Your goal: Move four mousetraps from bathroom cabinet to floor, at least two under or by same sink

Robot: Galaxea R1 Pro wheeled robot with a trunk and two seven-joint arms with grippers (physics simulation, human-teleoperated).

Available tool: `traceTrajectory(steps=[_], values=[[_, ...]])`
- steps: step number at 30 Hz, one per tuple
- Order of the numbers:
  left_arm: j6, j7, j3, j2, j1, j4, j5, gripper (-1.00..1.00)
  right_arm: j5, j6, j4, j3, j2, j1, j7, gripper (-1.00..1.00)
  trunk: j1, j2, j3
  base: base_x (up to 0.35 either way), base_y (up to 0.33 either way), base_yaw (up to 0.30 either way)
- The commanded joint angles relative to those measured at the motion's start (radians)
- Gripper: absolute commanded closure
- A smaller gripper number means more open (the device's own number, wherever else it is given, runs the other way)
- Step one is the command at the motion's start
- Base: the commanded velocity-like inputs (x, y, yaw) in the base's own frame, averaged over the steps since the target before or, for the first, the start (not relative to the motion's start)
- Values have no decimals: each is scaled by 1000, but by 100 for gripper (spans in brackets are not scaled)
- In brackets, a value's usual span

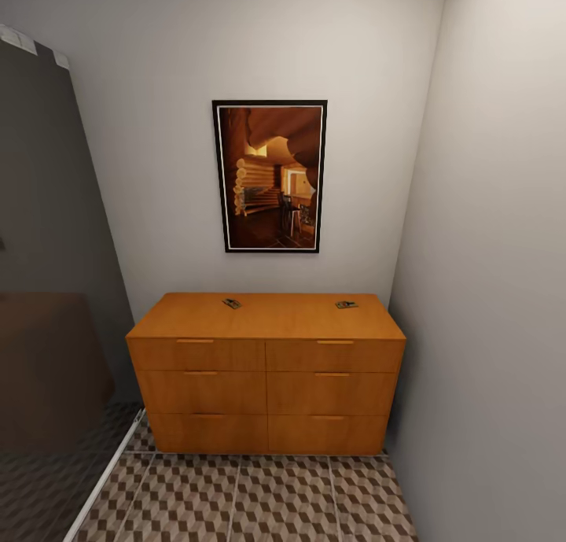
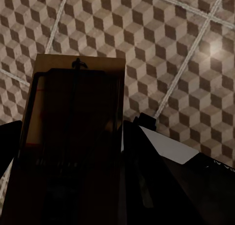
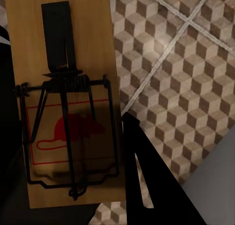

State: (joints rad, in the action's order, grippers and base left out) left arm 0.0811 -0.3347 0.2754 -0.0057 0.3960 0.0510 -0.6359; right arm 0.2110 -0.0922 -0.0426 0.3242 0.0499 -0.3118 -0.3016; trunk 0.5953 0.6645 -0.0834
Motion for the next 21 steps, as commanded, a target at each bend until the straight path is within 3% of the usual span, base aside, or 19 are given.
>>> traceTrajectory(steps=[1, 10, 21], values=[[5, -3, 8, 0, 1, 1, -1, 100, 7, -8, -4, -1, 0, -2, -1, 100, 0, 2, -2, 0, 0, 0], [5, -3, 8, 0, 1, 1, -1, 100, 6, -5, -3, -1, -1, -1, 0, 100, 0, 2, -3, 0, 0, 15], [5, -3, 8, 1, 1, 2, -1, 100, 3, -6, -3, -1, -1, -1, 2, 100, 0, 2, -17, 0, 0, 145]])
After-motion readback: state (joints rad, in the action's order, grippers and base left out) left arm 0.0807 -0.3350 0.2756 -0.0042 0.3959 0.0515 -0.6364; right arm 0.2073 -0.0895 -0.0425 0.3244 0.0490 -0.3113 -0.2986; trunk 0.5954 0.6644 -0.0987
